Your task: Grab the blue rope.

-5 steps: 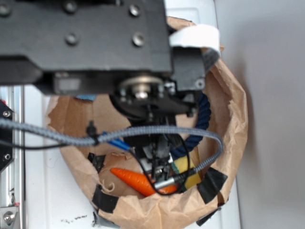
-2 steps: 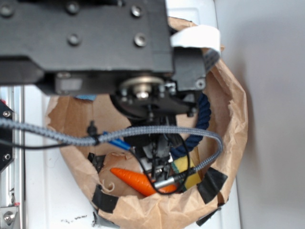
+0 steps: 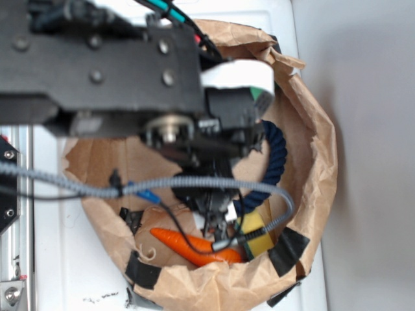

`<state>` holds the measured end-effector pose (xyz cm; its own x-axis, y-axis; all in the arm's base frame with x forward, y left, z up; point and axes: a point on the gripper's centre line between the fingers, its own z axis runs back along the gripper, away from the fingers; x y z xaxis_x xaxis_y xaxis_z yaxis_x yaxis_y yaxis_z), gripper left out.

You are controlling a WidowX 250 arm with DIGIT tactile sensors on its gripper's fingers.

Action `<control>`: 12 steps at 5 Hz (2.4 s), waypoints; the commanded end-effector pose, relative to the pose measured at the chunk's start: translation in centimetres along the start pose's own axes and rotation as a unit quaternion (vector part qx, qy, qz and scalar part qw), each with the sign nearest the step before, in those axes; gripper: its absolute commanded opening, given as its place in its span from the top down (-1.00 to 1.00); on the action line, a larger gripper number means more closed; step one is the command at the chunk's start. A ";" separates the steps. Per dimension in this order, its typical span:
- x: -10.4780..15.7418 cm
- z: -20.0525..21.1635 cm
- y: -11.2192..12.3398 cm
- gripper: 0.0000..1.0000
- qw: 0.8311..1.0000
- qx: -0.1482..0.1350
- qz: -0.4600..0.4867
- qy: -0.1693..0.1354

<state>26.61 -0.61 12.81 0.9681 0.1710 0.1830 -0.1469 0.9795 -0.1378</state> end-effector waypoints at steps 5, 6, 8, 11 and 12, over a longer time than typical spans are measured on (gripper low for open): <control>-4.7 -8.8 -2.4 -1.00 0.991 0.051 -0.120 -0.014; -4.4 -9.2 -2.5 0.39 0.992 0.057 -0.113 -0.016; -2.7 -9.1 -2.9 -0.74 0.993 0.059 -0.102 -0.005; 0.3 -3.3 1.4 -1.00 0.991 -0.004 -0.120 0.063; 1.7 -3.9 1.3 -1.00 0.990 -0.018 -0.112 0.081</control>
<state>27.75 -0.28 7.94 0.9969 -0.0789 0.0025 0.0784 0.9851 -0.1530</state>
